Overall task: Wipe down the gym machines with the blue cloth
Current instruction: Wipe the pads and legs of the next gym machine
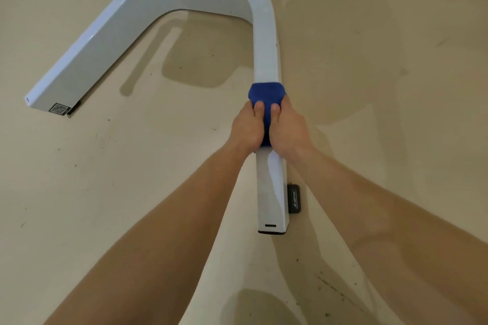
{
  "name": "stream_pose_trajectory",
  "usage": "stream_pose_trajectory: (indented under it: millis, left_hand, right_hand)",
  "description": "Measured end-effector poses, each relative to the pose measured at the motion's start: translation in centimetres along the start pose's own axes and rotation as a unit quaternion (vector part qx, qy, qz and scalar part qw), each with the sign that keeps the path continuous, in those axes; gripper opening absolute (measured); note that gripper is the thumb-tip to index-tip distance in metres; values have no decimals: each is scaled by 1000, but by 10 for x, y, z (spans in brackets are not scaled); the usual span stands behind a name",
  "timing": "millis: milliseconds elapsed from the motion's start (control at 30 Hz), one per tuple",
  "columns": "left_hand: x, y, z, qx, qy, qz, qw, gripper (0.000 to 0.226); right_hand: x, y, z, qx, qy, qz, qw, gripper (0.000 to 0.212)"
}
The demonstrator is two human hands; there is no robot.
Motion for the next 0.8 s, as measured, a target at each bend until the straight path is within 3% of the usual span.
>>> stream_pose_trajectory:
  millis: [133, 300, 467, 600, 800]
  left_hand:
    - [-31, 0, -10, -22, -17, -1, 1000, 39]
    - [5, 3, 3, -45, -3, 13, 999, 41]
    - [99, 9, 38, -40, 42, 56, 997, 34]
    - [165, 14, 64, -43, 70, 85, 993, 30]
    - [176, 17, 71, -52, 85, 90, 991, 30]
  right_hand:
    - [-38, -3, 8, 26, 19, 6, 999, 35]
    - [-3, 6, 3, 124, 101, 42, 986, 47]
    - [87, 17, -32, 102, 41, 93, 990, 57]
    - [149, 25, -54, 184, 65, 122, 973, 61]
    - [159, 26, -57, 199, 70, 131, 969, 62]
Point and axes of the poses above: each hand's wrist, its own x-axis away from the middle knuckle, its own y-axis out of the back of the hand, z = x × y, the point moved 2 cm from there along -x, towards the middle knuckle, and after that the axes turned 9 degrees about -z, right-handed, at the moved point
